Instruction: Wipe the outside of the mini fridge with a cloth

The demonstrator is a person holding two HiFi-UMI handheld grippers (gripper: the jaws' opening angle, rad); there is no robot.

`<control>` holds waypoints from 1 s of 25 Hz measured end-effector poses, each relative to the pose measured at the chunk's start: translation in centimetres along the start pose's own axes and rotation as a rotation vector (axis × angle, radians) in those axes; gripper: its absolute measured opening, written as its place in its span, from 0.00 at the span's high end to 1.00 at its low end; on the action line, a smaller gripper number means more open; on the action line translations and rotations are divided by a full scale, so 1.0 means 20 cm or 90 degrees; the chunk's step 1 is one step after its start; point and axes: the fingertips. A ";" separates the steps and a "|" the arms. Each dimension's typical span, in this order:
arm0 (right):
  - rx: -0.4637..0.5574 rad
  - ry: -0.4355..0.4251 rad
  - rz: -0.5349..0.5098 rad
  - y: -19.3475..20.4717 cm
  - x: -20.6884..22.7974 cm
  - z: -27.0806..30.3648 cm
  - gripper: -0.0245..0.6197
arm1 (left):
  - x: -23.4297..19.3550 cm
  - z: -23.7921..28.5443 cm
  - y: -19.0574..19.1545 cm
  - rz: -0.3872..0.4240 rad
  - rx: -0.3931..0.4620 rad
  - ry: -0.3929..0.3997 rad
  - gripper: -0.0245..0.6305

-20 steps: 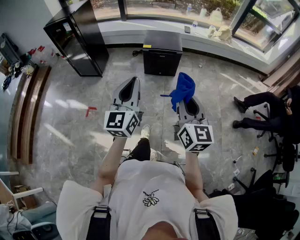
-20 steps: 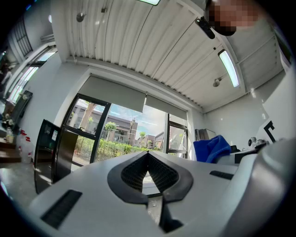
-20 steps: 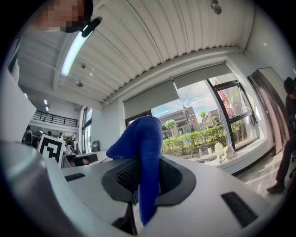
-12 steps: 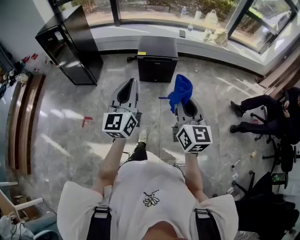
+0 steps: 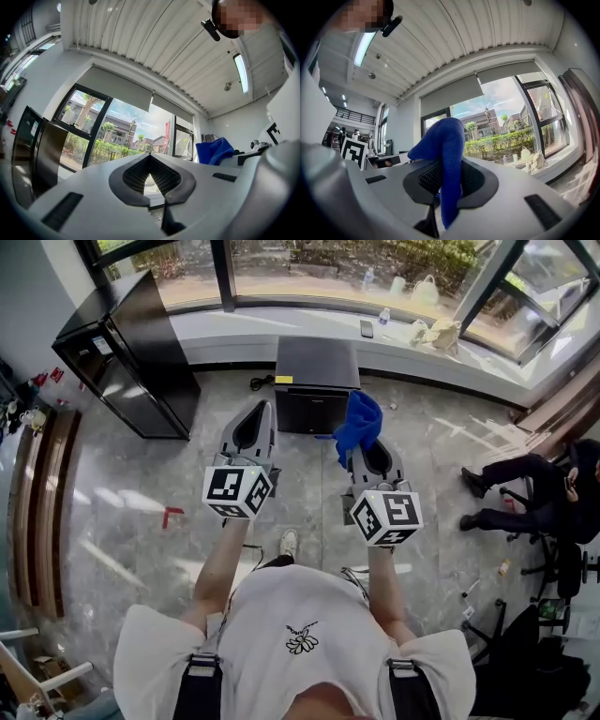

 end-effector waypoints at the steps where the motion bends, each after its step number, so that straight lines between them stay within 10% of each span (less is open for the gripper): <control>1: 0.000 0.004 0.001 -0.01 0.01 0.07 0.84 | -0.04 0.06 0.01 0.002 -0.004 0.005 0.96; 12: -0.028 0.055 0.031 0.03 0.29 0.47 0.84 | -0.24 0.47 0.23 0.004 -0.047 0.027 0.96; 25: -0.011 -0.020 0.026 -0.12 0.62 0.97 0.84 | -0.28 1.04 0.27 0.029 -0.042 -0.020 0.96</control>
Point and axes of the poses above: the fingertips, and each gripper's own axes: z forward along the fingers, x to its right, y out of its underside, and after that the axes turned 10 degrees about z, right-handed
